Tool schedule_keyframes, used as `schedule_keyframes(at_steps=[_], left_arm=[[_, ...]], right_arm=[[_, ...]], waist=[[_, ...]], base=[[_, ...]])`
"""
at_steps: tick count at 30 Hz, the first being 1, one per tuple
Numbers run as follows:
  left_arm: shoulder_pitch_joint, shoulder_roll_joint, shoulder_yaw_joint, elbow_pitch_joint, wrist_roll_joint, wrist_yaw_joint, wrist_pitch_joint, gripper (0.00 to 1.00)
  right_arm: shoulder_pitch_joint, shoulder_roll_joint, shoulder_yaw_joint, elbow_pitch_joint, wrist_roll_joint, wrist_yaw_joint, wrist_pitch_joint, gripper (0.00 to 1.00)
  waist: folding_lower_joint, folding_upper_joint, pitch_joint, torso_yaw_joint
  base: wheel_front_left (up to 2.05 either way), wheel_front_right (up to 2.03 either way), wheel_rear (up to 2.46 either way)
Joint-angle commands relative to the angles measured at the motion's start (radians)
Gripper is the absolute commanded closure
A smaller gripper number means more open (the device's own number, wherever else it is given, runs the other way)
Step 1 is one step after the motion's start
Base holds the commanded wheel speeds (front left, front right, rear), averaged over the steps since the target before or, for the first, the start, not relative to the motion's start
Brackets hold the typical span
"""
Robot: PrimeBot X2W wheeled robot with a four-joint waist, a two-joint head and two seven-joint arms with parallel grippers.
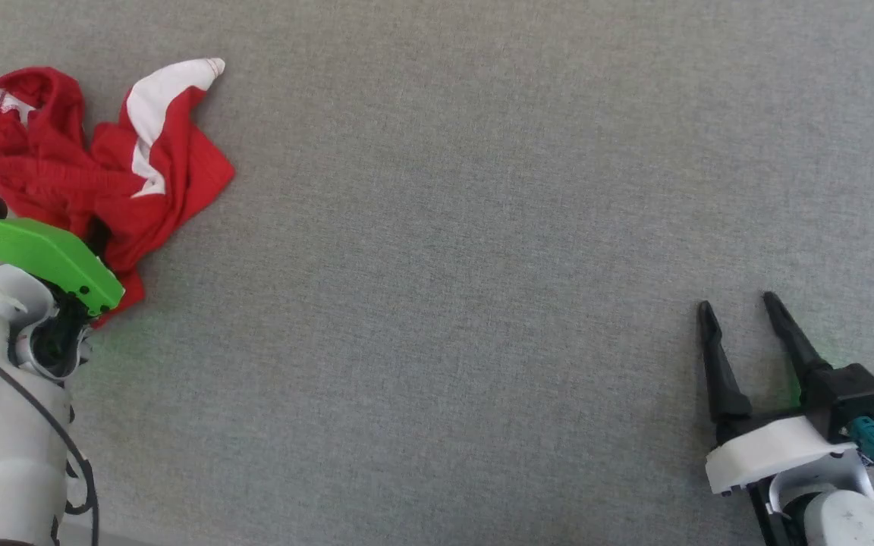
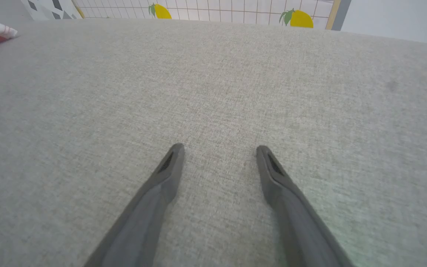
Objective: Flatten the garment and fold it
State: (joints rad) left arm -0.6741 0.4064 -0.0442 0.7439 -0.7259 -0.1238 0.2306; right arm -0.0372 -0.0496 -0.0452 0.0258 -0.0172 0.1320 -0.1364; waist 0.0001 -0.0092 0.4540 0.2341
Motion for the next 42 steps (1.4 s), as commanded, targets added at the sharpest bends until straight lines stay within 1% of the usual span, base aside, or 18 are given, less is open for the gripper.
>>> schedule_keyframes(at_steps=[1, 3, 5, 7, 11, 15, 18, 21, 25, 28, 30, 32, 35, 36, 37, 38, 40, 42], left_arm=[[0.003, 0.001, -0.014, -0.005, -0.005, -0.007, -0.043, 1.0], [-0.014, 0.018, -0.002, -0.021, -0.013, -0.007, -0.13, 1.0], [-0.035, 0.038, -0.011, -0.043, -0.003, -0.007, -0.197, 1.0], [-0.065, 0.048, -0.017, -0.069, -0.009, -0.007, -0.241, 1.0], [-0.135, 0.072, -0.078, -0.166, -0.02, -0.007, -0.256, 1.0], [-0.206, 0.066, -0.158, -0.276, -0.041, -0.007, -0.223, 1.0], [-0.234, 0.034, -0.218, -0.344, -0.062, -0.007, -0.191, 1.0], [-0.222, -0.01, -0.275, -0.381, -0.075, -0.007, -0.168, 1.0], [-0.148, -0.095, -0.353, -0.389, -0.105, -0.007, -0.161, 1.0], [-0.053, -0.154, -0.433, -0.356, -0.118, -0.007, -0.141, 1.0], [0.01, -0.175, -0.495, -0.316, -0.117, -0.007, -0.11, 1.0], [0.068, -0.186, -0.564, -0.275, -0.107, -0.007, -0.069, 1.0], [0.136, -0.201, -0.624, -0.212, -0.116, -0.005, 0.0, 1.0], [0.158, -0.21, -0.63, -0.189, -0.133, 0.006, 0.03, 1.0], [0.171, -0.218, -0.638, -0.176, -0.145, 0.009, 0.06, 0.86], [0.182, -0.222, -0.65, -0.164, -0.157, 0.011, 0.099, 0.0], [0.191, -0.222, -0.654, -0.161, -0.18, 0.014, 0.148, 0.0], [0.194, -0.219, -0.63, -0.179, -0.208, 0.024, 0.157, 0.0]], right_arm=[[-0.008, -0.001, 0.006, 0.017, 0.002, -0.001, 0.001, 0.0], [-0.005, -0.001, 0.01, 0.032, 0.014, -0.001, -0.009, 0.0], [-0.002, -0.001, 0.016, 0.052, 0.027, -0.001, -0.021, 0.0], [0.002, -0.001, 0.022, 0.075, 0.043, -0.001, -0.034, 0.0], [0.015, -0.001, 0.038, 0.125, 0.079, -0.001, -0.062, 0.0], [0.023, -0.001, 0.047, 0.167, 0.109, -0.001, -0.084, 0.0], [0.027, -0.001, 0.047, 0.194, 0.125, -0.001, -0.097, 0.0], [0.027, -0.001, 0.045, 0.213, 0.138, -0.001, -0.107, 0.0], [0.03, -0.001, 0.045, 0.228, 0.149, -0.001, -0.115, 0.0], [0.037, -0.001, 0.045, 0.239, 0.155, -0.001, -0.119, 0.0], [0.042, -0.001, 0.046, 0.245, 0.16, -0.001, -0.121, 0.0], [0.049, -0.001, 0.041, 0.249, 0.164, -0.001, -0.122, 0.0], [0.058, -0.001, 0.034, 0.253, 0.166, -0.001, -0.123, 0.0], [0.06, -0.001, 0.031, 0.254, 0.167, -0.001, -0.124, 0.0], [0.063, -0.001, 0.028, 0.255, 0.168, -0.001, -0.124, 0.0], [0.067, -0.001, 0.023, 0.257, 0.168, -0.001, -0.124, 0.0], [0.074, -0.001, 0.021, 0.259, 0.168, -0.001, -0.125, 0.0], [0.077, -0.001, 0.019, 0.261, 0.167, -0.001, -0.125, 0.0]], waist=[[-0.0001, 0.0092, -0.032, 0.005], [-0.0001, 0.0092, -0.06, 0.004], [-0.0001, 0.0092, -0.094, 0.0], [-0.0001, 0.0092, -0.131, -0.006], [-0.0001, 0.0092, -0.213, -0.034], [-0.0001, 0.0092, -0.277, -0.073], [-0.0001, 0.0092, -0.314, -0.109], [-0.0001, 0.0092, -0.334, -0.144], [-0.0001, 0.0092, -0.346, -0.192], [-0.0001, 0.0092, -0.349, -0.223], [-0.0001, 0.0092, -0.349, -0.239], [-0.0001, 0.0092, -0.349, -0.249], [-0.0001, 0.0092, -0.349, -0.252], [-0.0001, 0.0092, -0.35, -0.251], [-0.0001, 0.0092, -0.352, -0.247], [-0.0001, 0.0092, -0.354, -0.241], [-0.0001, 0.0092, -0.362, -0.228], [-0.0001, 0.0092, -0.372, -0.213]], base=[[0.0, 0.0, 0.0], [0.0, 0.0, 0.0], [0.0, 0.0, 0.0], [0.0, 0.0, 0.0], [0.0, 0.0, 0.0], [0.0, 0.0, 0.0], [0.0, 0.0, 0.0], [0.0, 0.0, 0.0], [0.0, 0.0, 0.0], [0.0, 0.0, 0.0], [0.0, 0.0, 0.0], [0.0, 0.0, 0.0], [0.0, 0.0, 0.0], [0.0, 0.0, 0.0], [0.0, 0.0, 0.0], [0.0, 0.0, 0.0], [0.0, 0.0, 0.0], [0.0, 0.0, 0.0]])
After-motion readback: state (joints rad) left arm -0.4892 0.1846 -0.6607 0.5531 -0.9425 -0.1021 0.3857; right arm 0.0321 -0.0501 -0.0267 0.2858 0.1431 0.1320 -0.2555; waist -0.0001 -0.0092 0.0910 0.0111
